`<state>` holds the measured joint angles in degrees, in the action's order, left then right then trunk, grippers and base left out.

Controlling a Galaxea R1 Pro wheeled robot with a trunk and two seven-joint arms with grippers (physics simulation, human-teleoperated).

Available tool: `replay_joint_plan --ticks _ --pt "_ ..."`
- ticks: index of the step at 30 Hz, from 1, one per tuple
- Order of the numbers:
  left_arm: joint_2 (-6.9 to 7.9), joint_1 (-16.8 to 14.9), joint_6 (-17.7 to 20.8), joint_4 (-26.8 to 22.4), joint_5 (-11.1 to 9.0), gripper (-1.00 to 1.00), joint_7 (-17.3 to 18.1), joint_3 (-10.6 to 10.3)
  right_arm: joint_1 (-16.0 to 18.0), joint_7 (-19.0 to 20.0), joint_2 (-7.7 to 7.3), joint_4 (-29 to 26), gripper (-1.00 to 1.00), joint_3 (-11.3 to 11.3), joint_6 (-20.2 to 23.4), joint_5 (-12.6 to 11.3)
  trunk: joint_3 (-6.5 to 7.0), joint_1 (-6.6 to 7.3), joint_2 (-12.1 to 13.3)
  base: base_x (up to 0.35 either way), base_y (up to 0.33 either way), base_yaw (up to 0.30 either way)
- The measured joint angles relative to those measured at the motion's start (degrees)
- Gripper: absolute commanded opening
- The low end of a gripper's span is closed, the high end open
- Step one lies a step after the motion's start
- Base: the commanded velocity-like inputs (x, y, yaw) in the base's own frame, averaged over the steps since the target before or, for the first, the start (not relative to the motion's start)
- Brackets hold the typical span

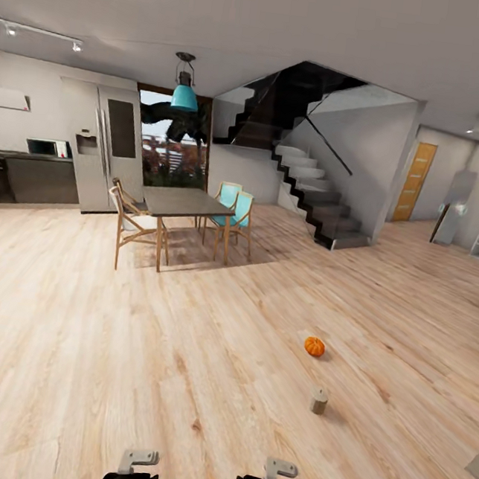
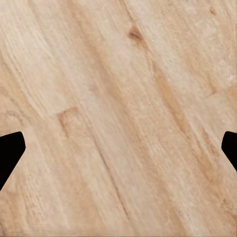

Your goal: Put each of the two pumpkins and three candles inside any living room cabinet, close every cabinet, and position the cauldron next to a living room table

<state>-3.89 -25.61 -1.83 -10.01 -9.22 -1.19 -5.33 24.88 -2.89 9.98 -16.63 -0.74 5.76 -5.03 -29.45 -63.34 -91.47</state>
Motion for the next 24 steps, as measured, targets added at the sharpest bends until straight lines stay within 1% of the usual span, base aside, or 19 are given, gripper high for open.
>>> replay_joint_plan --ticks 9,13,18,24 --pt "0.01 0.0 0.0 0.0 0.0 1.0 0.0 0.0 0.0 0.0 -0.02 0.0 1.0 0.0 0.0 0.0 0.0 0.0 0.0 0.004 0.0 0.29" --pt "0.01 0.0 0.0 0.0 0.2 1.0 0.0 0.0 0.0 0.0 -0.07 0.0 1.0 0.0 0.0 0.0 0.0 0.01 0.0 0.104 0.0 0.235" --pt "0.01 0.1 0.0 0.0 0.2 1.0 0.0 0.0 0.0 0.0 -0.07 0.0 1.0 0.0 0.0 0.0 0.0 0.03 0.0 0.223 0.0 0.068" --pt "0.01 0.4 -0.9 0.0 0.4 1.0 0.0 0.0 0.0 0.0 -0.14 0.0 1.0 -0.1 0.0 0.0 0.0 0.03 0.0 0.302 0.0 0.012"
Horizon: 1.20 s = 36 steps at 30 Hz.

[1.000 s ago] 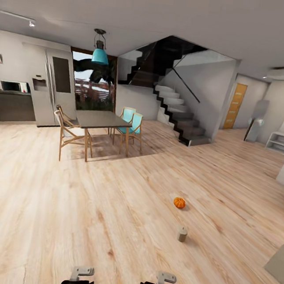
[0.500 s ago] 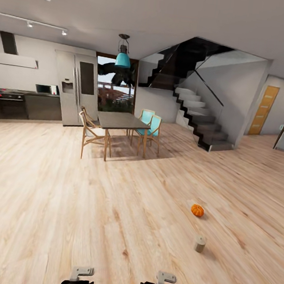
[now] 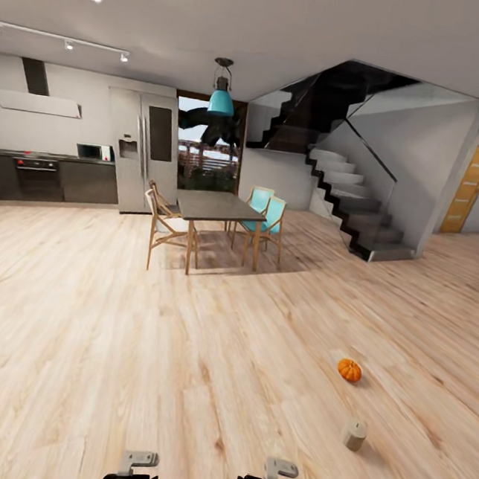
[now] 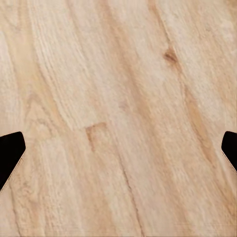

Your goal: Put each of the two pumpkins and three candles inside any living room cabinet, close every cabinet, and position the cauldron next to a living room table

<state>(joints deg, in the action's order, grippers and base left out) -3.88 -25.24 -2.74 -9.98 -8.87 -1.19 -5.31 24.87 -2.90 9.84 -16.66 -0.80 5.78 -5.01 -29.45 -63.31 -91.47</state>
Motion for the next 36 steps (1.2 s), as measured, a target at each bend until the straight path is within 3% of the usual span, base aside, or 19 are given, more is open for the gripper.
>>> replay_joint_plan --ticks 20,36 --pt "0.0 0.1 -0.5 0.1 -0.1 1.0 0.0 0.0 0.0 0.0 -0.04 1.3 1.0 0.9 0.0 0.2 0.0 0.0 0.0 0.334 0.0 0.004" --pt "0.01 0.2 -0.5 0.0 -0.1 1.0 0.0 0.0 0.0 0.0 0.09 1.3 1.0 1.0 0.0 0.2 -0.32 0.0 0.0 0.335 0.0 0.237"
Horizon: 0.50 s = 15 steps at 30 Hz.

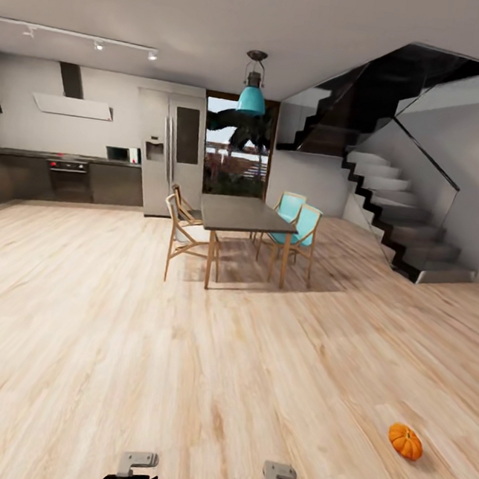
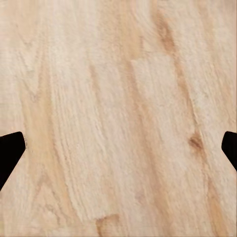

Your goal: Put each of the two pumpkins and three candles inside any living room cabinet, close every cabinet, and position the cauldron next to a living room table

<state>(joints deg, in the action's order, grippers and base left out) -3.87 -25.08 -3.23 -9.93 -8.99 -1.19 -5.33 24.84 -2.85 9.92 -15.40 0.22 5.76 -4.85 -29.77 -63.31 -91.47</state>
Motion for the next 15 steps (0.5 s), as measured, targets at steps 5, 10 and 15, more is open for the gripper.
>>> replay_joint_plan --ticks 5,10,15 --pt "0.0 0.0 0.0 0.0 0.0 1.0 0.0 0.0 0.0 0.0 -0.07 0.0 1.0 0.0 0.0 0.0 -0.12 0.0 0.0 0.313 0.0 0.233" --pt "-0.01 0.0 0.0 0.0 0.0 1.0 0.0 0.0 0.0 0.0 -0.09 0.0 1.0 0.0 -0.2 0.0 -0.16 -0.01 0.0 0.276 0.0 0.064" --pt "-0.01 0.0 0.0 0.0 0.0 1.0 0.0 0.0 0.0 0.0 -0.09 0.0 1.0 0.0 -0.3 0.0 -0.17 -0.01 0.0 0.228 0.0 0.015"
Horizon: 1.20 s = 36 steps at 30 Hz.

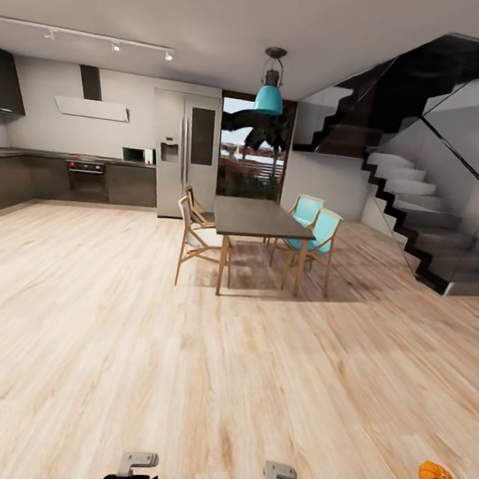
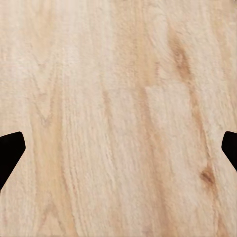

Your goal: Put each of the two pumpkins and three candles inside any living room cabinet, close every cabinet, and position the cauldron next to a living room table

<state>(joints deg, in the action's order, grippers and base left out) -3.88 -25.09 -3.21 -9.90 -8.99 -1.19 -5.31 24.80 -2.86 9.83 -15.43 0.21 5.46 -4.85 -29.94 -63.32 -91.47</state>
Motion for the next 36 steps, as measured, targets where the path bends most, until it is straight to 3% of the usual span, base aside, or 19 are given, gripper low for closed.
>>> replay_joint_plan --ticks 10,36 --pt "0.0 0.0 0.0 0.0 0.0 1.0 0.0 0.0 0.0 0.0 0.09 0.0 1.0 0.0 0.0 0.0 -0.09 -0.01 0.0 0.167 0.0 0.053" --pt "0.01 0.0 0.0 0.0 0.0 1.0 0.0 0.0 0.0 0.0 0.13 0.1 1.0 0.1 -0.1 0.0 -1.35 -0.02 0.0 0.046 0.0 0.23"
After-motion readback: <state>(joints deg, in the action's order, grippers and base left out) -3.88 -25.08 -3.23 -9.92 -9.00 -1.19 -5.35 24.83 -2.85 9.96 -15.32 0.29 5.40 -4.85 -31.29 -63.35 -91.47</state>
